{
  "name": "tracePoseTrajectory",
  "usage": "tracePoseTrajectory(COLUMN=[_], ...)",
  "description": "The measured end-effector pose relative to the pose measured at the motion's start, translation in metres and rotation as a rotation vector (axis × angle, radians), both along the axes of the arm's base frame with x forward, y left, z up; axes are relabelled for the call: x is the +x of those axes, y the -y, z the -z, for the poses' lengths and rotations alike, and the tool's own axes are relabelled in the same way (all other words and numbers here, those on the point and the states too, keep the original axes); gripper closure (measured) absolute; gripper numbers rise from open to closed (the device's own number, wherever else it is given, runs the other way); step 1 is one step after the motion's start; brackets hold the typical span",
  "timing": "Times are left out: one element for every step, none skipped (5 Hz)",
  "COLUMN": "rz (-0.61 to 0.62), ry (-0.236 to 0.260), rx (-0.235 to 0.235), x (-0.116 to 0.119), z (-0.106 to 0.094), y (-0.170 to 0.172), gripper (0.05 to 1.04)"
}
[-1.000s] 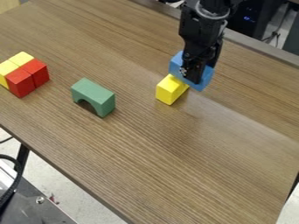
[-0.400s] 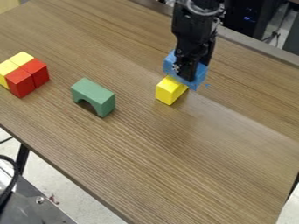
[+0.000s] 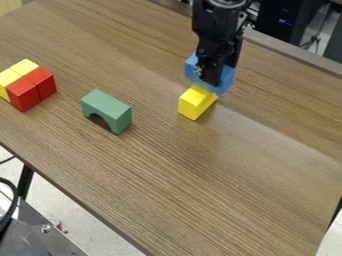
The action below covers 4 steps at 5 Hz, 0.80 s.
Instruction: Takes the blue object and place it on to top of the yellow one
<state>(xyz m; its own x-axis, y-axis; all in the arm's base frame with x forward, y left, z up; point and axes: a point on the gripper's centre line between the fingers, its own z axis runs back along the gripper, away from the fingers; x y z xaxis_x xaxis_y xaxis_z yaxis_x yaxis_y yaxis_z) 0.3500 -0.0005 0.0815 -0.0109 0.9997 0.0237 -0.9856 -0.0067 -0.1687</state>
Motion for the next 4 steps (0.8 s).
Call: tracePoseTrajectory(rz=[0.003, 0.006, 0.009, 0.018], ry=[0.001, 0.004, 0.009, -0.005], rx=[-0.006, -0.007, -0.01, -0.004], x=[0.0005, 0.001, 0.0021, 0.0028], z=[-0.0007, -0.0008, -0.0007, 0.0079], y=[0.0005, 0.0003, 0.0013, 0.0022], gripper=[0.535, 0.535, 0.535, 0.535])
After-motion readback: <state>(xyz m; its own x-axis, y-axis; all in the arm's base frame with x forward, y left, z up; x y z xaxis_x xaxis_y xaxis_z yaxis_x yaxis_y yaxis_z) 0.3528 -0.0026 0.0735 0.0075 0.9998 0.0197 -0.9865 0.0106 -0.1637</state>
